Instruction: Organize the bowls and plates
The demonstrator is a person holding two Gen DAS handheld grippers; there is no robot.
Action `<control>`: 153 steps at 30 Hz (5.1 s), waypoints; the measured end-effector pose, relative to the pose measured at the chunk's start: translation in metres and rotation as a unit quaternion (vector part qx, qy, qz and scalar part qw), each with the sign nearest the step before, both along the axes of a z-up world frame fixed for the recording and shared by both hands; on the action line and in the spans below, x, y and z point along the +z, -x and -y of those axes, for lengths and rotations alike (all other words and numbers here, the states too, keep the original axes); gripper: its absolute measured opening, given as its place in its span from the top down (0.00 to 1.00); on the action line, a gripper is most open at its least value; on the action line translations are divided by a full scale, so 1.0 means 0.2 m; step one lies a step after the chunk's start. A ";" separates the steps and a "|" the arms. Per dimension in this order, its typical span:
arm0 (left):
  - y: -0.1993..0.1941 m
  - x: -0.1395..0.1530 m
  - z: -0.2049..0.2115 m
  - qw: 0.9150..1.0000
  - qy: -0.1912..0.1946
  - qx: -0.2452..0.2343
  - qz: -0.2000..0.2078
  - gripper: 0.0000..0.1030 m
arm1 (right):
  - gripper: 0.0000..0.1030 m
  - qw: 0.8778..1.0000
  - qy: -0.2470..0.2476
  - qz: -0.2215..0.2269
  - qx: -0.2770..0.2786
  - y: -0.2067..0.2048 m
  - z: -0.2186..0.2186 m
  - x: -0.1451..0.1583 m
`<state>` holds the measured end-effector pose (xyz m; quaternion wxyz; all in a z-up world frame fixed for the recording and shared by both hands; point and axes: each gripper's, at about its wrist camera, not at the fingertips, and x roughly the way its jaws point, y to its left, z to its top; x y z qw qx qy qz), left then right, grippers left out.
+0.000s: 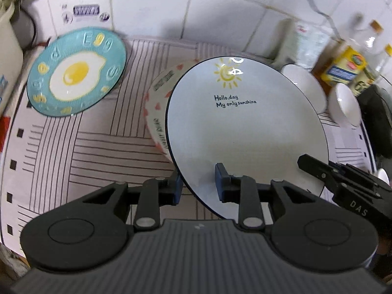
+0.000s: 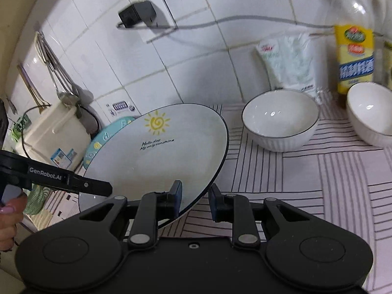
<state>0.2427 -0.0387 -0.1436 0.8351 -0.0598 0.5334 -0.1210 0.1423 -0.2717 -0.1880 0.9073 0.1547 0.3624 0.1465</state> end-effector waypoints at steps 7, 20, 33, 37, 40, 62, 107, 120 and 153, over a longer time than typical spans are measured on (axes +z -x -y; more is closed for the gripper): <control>-0.10 -0.12 -0.05 0.999 0.011 0.032 -0.027 0.76 | 0.73 0.999 0.002 -0.033 0.010 -0.14 -0.05 -0.09; -0.18 -0.13 -0.06 0.997 0.000 0.041 -0.062 0.76 | 0.73 0.994 0.053 -0.097 0.010 -0.27 -0.15 -0.07; -0.20 -0.15 -0.03 0.996 -0.003 0.043 -0.076 0.75 | 0.73 0.985 0.159 -0.067 -0.012 -0.30 -0.27 -0.06; -0.20 -0.17 -0.03 0.995 -0.012 0.047 -0.084 0.75 | 0.72 0.984 0.167 -0.057 -0.014 -0.29 -0.29 -0.09; -0.20 -0.17 -0.02 0.995 -0.014 0.046 -0.083 0.75 | 0.70 0.980 0.192 -0.043 -0.013 -0.29 -0.32 -0.10; -0.11 -0.07 -0.15 0.998 -0.006 0.045 -0.043 0.77 | 0.66 0.980 0.199 -0.006 -0.014 -0.25 -0.36 -0.01; -0.46 -0.25 -0.97 0.981 -0.071 0.145 0.105 0.57 | 0.47 0.982 0.120 -0.048 0.137 -1.16 -1.21 -0.15; -0.55 -0.33 -1.02 0.976 -0.069 0.187 0.092 0.85 | 0.85 0.986 0.051 -0.095 0.127 -1.24 -1.10 -0.23; -0.27 -0.10 -0.97 0.977 -0.067 0.176 0.104 0.79 | 0.84 0.985 -0.063 -0.098 0.129 -0.95 -0.87 -0.03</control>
